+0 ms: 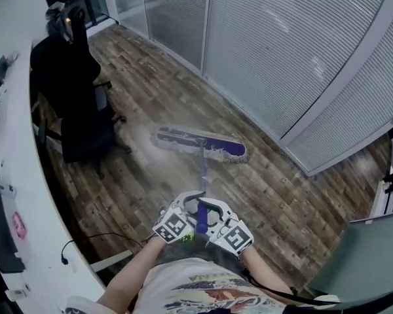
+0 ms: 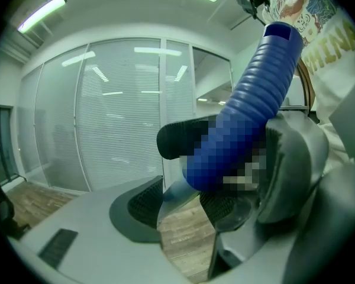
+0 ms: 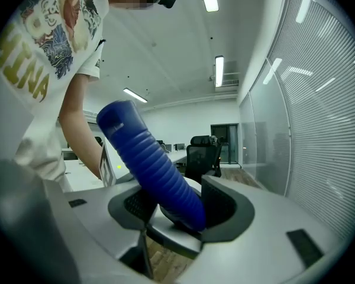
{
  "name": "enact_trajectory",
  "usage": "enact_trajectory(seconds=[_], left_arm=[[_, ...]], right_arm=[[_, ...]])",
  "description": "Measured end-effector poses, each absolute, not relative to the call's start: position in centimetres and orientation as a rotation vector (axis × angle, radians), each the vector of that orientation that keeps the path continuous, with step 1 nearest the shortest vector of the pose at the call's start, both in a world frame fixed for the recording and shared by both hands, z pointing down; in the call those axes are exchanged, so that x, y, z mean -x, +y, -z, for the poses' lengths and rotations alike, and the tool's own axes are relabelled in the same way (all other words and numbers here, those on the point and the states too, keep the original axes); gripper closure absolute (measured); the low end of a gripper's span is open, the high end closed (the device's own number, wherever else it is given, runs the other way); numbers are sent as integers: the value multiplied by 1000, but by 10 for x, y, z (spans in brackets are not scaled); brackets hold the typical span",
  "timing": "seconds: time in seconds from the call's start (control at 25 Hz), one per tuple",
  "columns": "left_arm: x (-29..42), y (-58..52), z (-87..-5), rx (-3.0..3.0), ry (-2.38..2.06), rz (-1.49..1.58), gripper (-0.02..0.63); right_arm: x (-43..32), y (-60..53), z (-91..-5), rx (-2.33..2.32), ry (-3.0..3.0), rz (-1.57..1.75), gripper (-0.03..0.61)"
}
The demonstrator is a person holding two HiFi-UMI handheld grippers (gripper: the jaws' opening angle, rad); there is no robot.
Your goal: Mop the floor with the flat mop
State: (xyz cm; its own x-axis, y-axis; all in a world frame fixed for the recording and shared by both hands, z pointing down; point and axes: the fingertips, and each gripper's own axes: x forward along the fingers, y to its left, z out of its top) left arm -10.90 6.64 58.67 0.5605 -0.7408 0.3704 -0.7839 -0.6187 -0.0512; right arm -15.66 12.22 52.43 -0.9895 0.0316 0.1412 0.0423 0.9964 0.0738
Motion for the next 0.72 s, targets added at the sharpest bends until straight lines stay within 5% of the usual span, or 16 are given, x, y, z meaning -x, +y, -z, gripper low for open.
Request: enact_trajectory(seconds=[0.72], left_arm=[[-81, 242, -595, -2586, -1398, -606, 446]], right_arm=[[-43, 303, -533, 346, -2923, 68, 359]])
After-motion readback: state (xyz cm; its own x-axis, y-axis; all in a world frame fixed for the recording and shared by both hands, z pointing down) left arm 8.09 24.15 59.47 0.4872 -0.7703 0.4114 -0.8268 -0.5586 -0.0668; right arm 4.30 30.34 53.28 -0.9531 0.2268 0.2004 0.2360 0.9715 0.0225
